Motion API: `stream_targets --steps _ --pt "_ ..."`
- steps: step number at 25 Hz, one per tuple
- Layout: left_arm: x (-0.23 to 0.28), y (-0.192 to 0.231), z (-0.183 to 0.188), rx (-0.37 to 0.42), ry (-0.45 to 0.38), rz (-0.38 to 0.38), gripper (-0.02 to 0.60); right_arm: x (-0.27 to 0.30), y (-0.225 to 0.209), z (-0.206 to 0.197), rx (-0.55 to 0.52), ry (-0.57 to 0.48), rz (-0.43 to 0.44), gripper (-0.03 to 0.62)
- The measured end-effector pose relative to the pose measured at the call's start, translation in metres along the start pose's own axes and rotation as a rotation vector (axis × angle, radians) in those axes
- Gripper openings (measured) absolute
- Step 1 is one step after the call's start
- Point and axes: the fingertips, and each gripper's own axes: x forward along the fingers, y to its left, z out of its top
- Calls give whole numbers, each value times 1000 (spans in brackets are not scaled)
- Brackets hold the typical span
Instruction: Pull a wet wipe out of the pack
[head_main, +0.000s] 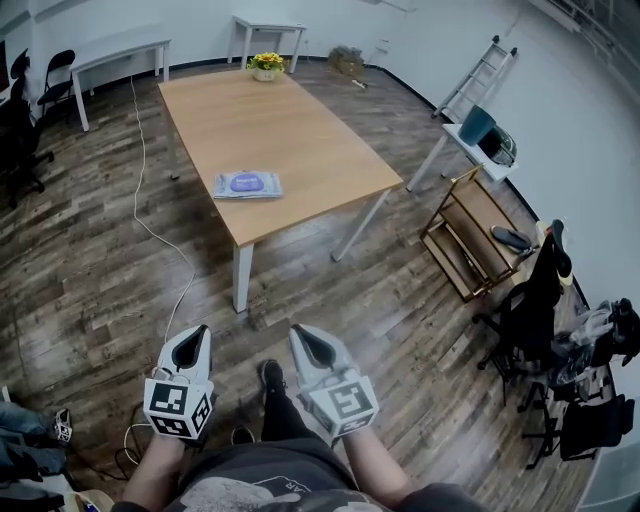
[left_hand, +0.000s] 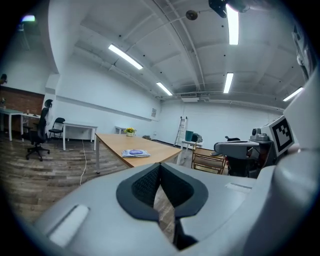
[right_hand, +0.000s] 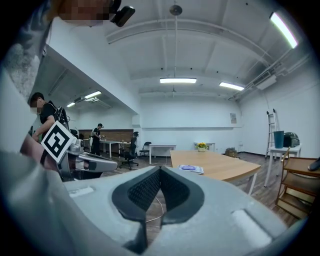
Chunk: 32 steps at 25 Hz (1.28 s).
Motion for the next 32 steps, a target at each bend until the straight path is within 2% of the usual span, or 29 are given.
stream_targets --steps 7,16,23,32 --pt "39 27 21 15 -23 50 18 58 -30 7 6 -10 43 -8" --pt "108 45 33 -13 11 117 18 117 -89 12 -8 31 116 -8" --pt "156 49 45 -16 15 163 18 152 -149 14 31 28 87 -8" --pt "199 45 55 -13 14 218 18 179 -199 21 97 4 125 -8"
